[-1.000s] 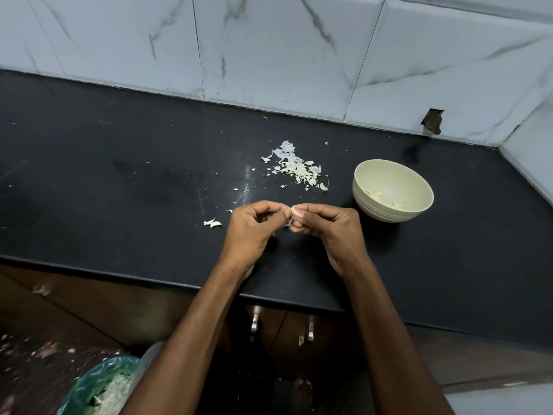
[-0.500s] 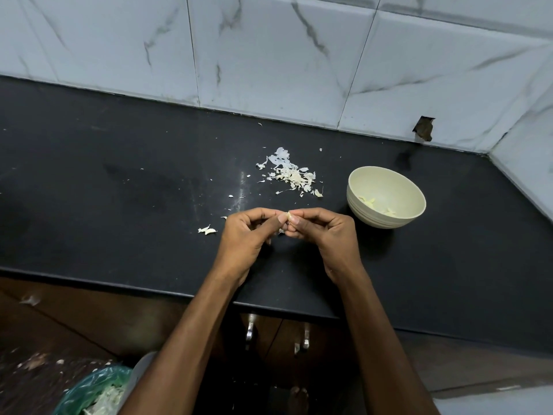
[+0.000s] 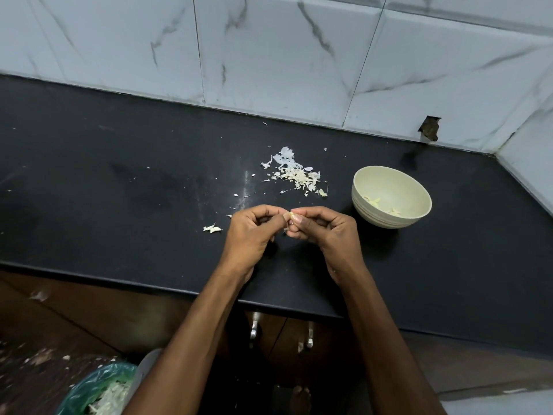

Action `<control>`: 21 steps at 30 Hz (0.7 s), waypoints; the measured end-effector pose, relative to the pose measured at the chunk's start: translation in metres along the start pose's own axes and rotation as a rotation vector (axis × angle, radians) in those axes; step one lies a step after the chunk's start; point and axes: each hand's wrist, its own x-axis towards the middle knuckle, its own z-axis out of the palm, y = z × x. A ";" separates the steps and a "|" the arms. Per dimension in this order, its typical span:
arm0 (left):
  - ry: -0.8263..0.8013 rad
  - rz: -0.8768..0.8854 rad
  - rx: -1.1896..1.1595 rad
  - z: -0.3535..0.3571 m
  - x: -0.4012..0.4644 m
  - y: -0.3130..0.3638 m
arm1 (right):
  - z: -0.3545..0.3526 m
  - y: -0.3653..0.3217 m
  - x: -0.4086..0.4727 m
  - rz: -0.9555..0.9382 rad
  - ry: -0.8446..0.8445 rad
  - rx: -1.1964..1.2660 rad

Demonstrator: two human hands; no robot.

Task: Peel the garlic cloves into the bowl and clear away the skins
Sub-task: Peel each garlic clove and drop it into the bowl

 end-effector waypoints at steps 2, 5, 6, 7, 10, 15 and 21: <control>0.017 0.005 -0.008 0.002 0.000 0.000 | 0.001 0.003 0.000 -0.039 0.016 -0.050; 0.024 0.039 -0.005 0.007 -0.003 0.001 | 0.001 0.007 -0.002 -0.152 0.045 -0.225; 0.016 0.057 0.008 0.007 -0.004 0.002 | 0.001 0.009 -0.002 -0.212 0.052 -0.324; 0.007 0.069 0.016 0.008 -0.005 0.002 | 0.000 0.011 -0.003 -0.272 0.060 -0.425; 0.000 0.076 0.029 0.006 -0.006 0.002 | 0.002 0.014 -0.002 -0.360 0.076 -0.538; -0.019 0.076 0.049 0.006 -0.007 0.003 | -0.001 0.010 -0.002 -0.223 0.023 -0.366; 0.003 0.028 0.075 0.001 -0.004 -0.002 | 0.001 0.004 -0.003 -0.020 0.004 -0.132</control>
